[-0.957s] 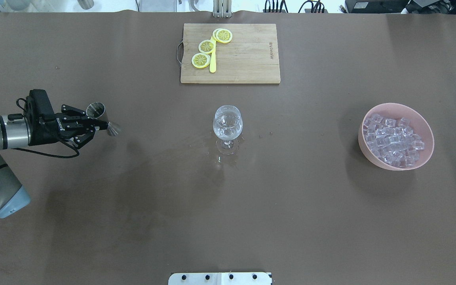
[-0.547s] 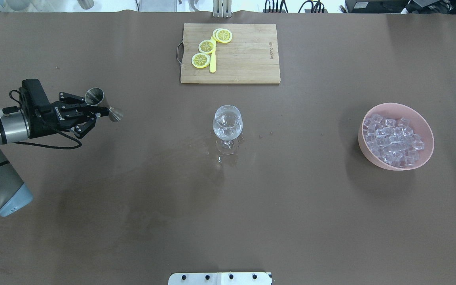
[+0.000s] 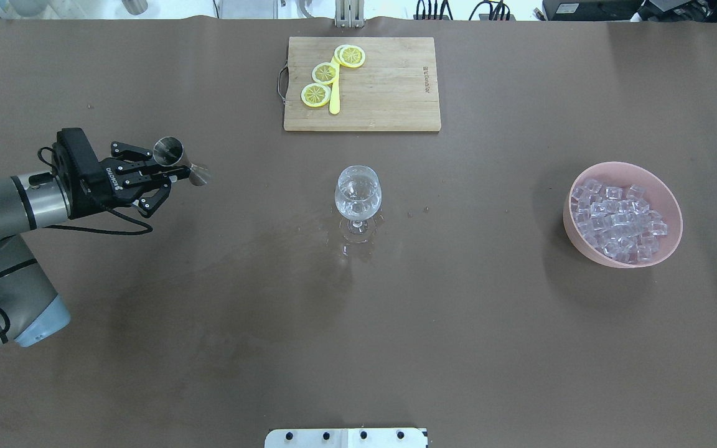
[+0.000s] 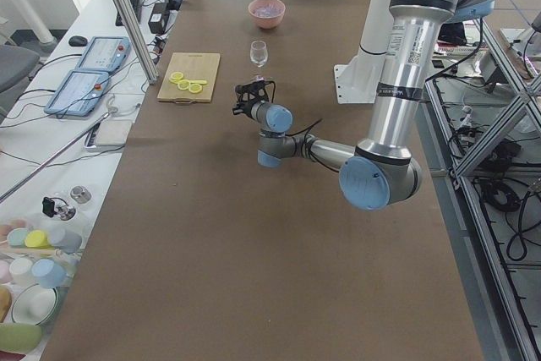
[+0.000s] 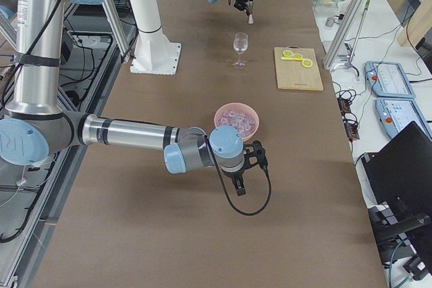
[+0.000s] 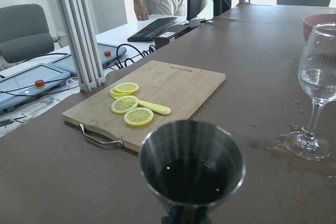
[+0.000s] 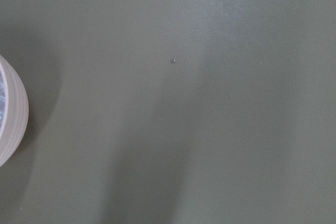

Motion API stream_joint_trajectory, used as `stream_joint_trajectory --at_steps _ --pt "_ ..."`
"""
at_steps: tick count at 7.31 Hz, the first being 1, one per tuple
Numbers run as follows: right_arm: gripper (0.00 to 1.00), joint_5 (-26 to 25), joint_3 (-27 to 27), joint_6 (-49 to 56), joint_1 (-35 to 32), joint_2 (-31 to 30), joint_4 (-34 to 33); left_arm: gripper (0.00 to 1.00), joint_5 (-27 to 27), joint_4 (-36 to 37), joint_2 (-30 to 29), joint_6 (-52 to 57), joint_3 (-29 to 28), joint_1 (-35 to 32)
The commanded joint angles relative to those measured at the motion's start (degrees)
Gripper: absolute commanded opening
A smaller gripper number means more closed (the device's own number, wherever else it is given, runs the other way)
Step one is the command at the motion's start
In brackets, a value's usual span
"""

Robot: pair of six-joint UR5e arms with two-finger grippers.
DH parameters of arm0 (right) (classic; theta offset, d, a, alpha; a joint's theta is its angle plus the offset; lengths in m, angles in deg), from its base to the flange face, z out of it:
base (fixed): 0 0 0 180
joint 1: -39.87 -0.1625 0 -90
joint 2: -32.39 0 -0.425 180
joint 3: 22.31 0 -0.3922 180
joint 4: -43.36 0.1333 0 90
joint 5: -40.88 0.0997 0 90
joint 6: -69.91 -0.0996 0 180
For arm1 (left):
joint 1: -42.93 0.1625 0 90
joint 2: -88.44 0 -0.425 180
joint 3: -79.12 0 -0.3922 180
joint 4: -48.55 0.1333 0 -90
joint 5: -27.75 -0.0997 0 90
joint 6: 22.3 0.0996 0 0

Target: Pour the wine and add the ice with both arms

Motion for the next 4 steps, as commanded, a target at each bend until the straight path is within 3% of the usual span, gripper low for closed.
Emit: stream_joint_trajectory --at_steps 1,4 --pt "1.0 0.04 -1.11 -6.69 -0.31 -0.09 0.07 0.0 -0.26 5.18 -4.93 3.95 0.07 2.12" --pt "1.0 0.04 -2.08 -6.89 -0.4 -0.79 -0.02 0.0 -0.97 9.07 -8.38 14.3 0.85 2.48"
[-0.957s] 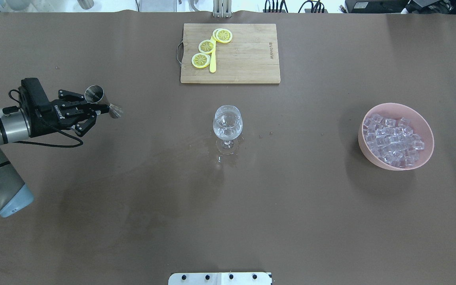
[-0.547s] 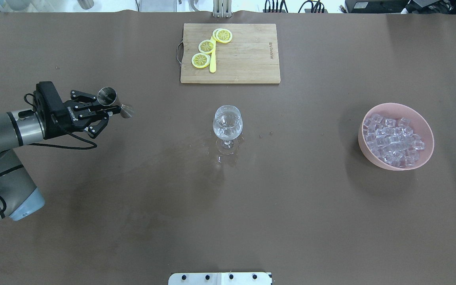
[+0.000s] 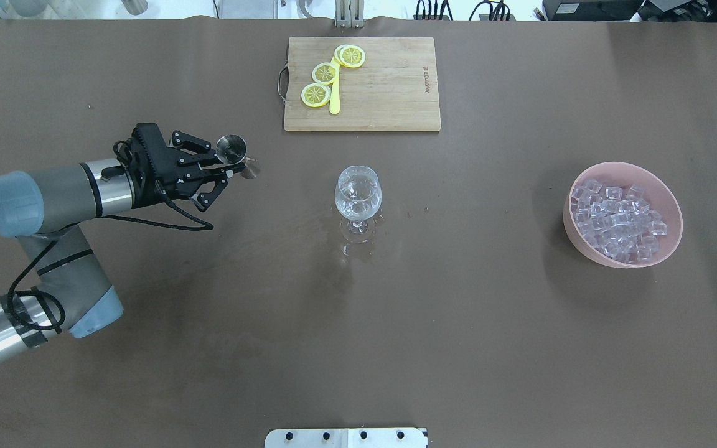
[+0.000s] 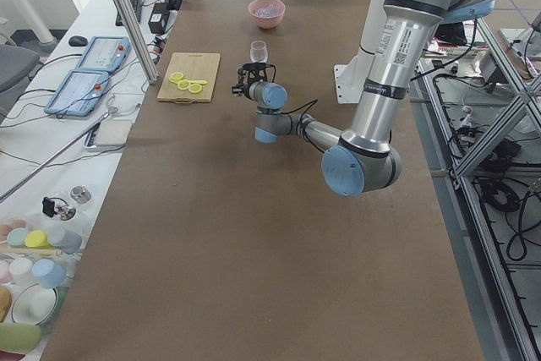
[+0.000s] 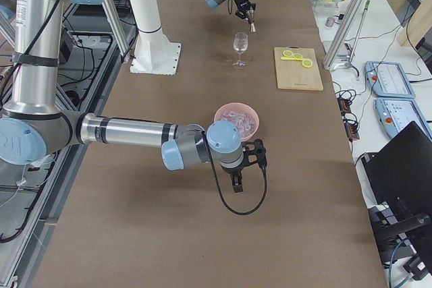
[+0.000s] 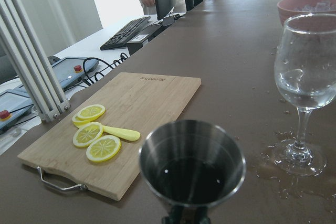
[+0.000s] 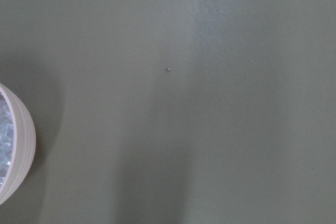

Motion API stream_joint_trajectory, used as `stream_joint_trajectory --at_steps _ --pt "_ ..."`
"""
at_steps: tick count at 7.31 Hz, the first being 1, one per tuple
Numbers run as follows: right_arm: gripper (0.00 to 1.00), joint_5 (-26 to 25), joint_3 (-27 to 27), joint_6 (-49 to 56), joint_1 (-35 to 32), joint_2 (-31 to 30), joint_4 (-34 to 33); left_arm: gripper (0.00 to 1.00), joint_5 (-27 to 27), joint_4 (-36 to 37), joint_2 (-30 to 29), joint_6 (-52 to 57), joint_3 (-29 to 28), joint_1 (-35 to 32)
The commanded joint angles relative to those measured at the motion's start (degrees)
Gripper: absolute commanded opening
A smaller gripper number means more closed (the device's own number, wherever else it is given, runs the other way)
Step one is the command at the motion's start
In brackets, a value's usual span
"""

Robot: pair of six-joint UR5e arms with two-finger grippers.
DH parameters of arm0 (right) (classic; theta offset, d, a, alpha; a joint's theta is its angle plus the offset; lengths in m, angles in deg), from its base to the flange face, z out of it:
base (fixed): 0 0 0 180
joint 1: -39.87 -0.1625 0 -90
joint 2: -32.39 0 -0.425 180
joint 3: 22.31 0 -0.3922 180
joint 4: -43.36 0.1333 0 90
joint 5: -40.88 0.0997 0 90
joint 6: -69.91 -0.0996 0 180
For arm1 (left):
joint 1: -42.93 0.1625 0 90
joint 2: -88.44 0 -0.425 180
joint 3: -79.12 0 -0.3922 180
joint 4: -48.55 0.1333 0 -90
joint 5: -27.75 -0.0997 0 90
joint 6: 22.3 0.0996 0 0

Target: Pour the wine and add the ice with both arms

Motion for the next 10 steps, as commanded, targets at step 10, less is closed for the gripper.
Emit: stream_joint_trajectory --at_steps 10 --pt "1.0 0.35 -0.19 -0.26 -0.48 -2.04 -0.12 0.0 -10.37 21.7 -10.93 15.54 8.5 8.02"
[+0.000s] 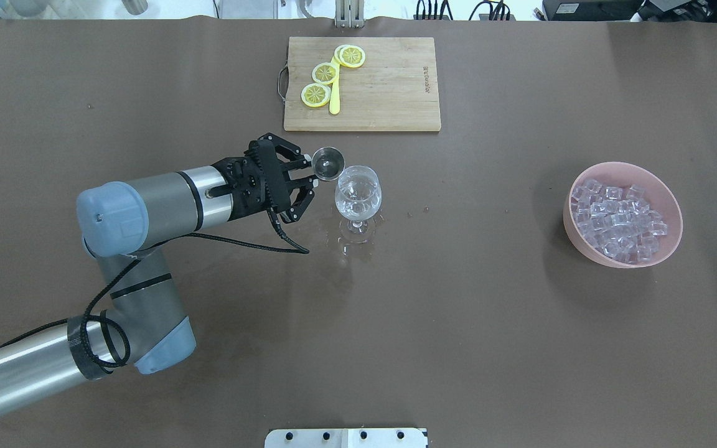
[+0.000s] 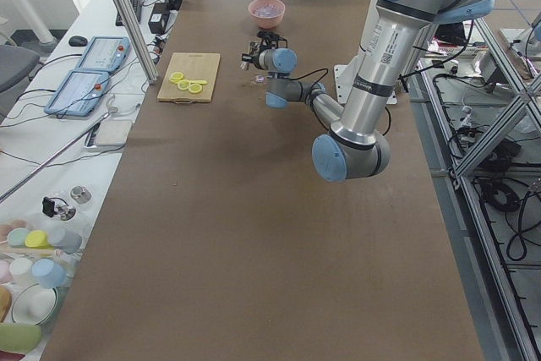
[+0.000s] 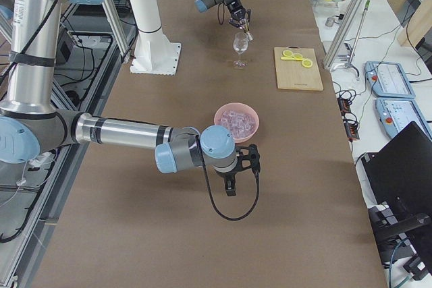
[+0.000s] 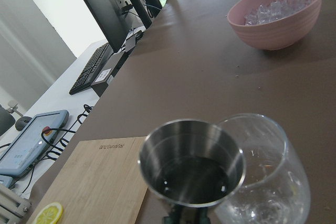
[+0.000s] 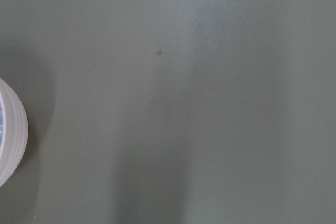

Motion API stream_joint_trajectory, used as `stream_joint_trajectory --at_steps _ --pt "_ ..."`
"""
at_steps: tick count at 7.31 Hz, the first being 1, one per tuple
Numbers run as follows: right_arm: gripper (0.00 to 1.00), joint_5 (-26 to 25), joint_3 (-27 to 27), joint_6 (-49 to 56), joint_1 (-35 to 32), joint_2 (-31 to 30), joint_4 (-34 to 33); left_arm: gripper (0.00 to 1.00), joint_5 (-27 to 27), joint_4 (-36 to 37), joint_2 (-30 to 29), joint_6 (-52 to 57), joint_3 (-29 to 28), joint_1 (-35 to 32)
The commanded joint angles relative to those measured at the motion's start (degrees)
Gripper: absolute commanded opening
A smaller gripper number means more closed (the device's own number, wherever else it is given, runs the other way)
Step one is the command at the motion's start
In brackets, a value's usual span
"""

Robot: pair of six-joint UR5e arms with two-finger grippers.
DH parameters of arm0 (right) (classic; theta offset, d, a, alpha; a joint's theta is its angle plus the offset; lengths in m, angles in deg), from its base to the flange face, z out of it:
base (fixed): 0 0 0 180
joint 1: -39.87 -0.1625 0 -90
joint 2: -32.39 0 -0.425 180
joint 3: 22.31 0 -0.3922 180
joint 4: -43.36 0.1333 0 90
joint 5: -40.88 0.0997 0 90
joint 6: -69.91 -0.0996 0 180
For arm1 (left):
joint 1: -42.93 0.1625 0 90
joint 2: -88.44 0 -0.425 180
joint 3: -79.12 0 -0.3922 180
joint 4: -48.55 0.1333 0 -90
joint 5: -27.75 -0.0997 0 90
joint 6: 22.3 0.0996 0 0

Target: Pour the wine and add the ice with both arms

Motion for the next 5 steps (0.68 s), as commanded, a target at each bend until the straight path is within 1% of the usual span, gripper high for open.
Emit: stream_joint_trajectory --at_steps 1,3,4,5 --pt "1.0 0.03 -0.15 0.0 -0.31 -0.37 -0.03 0.0 -1.94 1.73 -1.76 5.78 0.12 0.17" --pt "1.0 0.29 -0.32 0.0 -0.83 -0.46 -0.03 0.0 -2.38 1.73 -1.85 5.99 0.03 -0.09" --pt "1.0 0.64 -0.41 -0.09 -0.92 -0.46 -0.03 0.0 -6.74 1.73 -1.77 9.65 0.03 -0.09" --pt "1.0 0.65 -0.33 -0.09 -0.92 -0.46 -0.03 0.0 -9.39 1.73 -1.85 14.03 0.03 0.08"
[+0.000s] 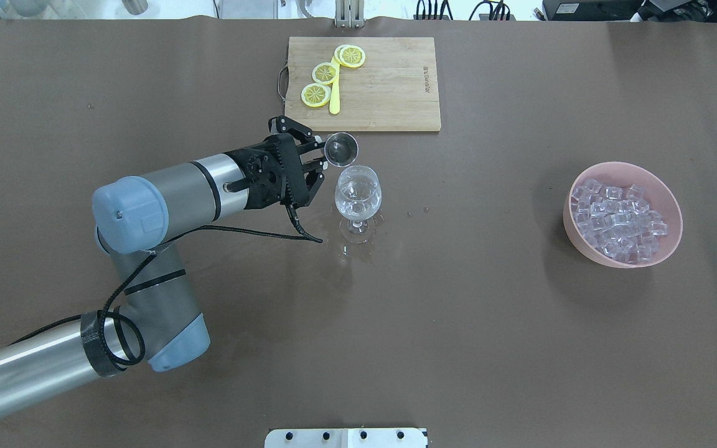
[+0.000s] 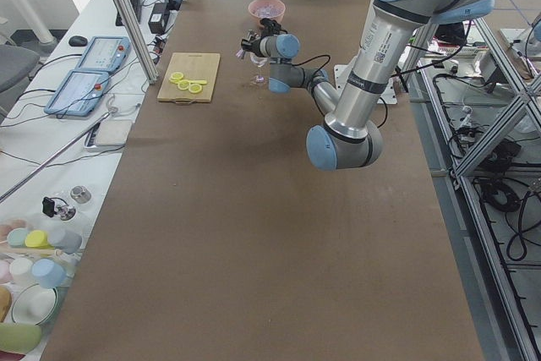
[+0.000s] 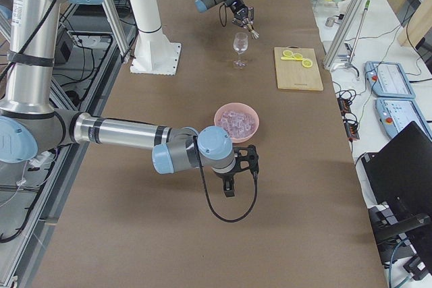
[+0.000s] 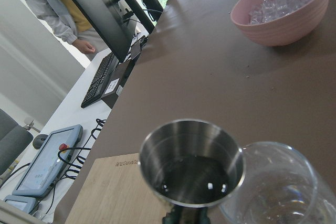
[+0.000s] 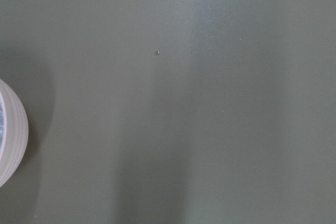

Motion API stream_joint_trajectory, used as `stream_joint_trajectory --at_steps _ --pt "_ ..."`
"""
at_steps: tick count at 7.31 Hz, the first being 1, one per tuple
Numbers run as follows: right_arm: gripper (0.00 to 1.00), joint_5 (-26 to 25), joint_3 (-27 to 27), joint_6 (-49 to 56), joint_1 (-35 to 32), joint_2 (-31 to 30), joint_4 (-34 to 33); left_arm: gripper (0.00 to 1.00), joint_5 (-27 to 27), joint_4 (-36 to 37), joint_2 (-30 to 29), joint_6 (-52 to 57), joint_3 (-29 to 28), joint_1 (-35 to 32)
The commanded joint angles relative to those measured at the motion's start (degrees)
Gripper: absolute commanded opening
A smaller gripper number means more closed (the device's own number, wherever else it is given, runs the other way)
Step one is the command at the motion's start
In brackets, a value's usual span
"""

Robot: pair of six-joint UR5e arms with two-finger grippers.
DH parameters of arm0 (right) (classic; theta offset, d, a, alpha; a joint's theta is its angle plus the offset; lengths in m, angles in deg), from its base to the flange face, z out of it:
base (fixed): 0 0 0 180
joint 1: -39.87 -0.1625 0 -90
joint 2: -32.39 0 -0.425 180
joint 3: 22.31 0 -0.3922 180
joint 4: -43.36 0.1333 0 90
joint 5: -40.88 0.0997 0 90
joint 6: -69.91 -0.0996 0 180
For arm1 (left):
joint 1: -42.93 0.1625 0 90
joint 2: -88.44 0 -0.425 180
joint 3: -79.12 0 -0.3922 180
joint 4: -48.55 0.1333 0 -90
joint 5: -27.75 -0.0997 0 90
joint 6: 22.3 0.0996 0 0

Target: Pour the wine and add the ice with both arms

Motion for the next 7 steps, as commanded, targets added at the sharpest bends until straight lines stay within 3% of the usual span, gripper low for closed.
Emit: stream_joint_trajectory --at_steps 1,3,5,7 --pt "1.0 0.14 -0.08 -0.03 -0.08 -0.01 0.0 0.0 -5.04 0.01 0.03 5.28 0.0 0.19" --pt "1.0 0.23 0.0 -0.03 -0.08 -0.01 0.0 0.0 -8.9 0.1 -0.23 13.86 0.0 0.28" --pt "1.0 0.4 0.27 0.06 -0.08 -0.45 0.0 0.0 -10.32 0.1 -0.58 15.39 0.0 0.72" --pt "1.0 1.28 0.01 0.06 -0.08 -0.8 0.0 0.0 -15.49 0.1 -0.67 19.42 0.09 3.78"
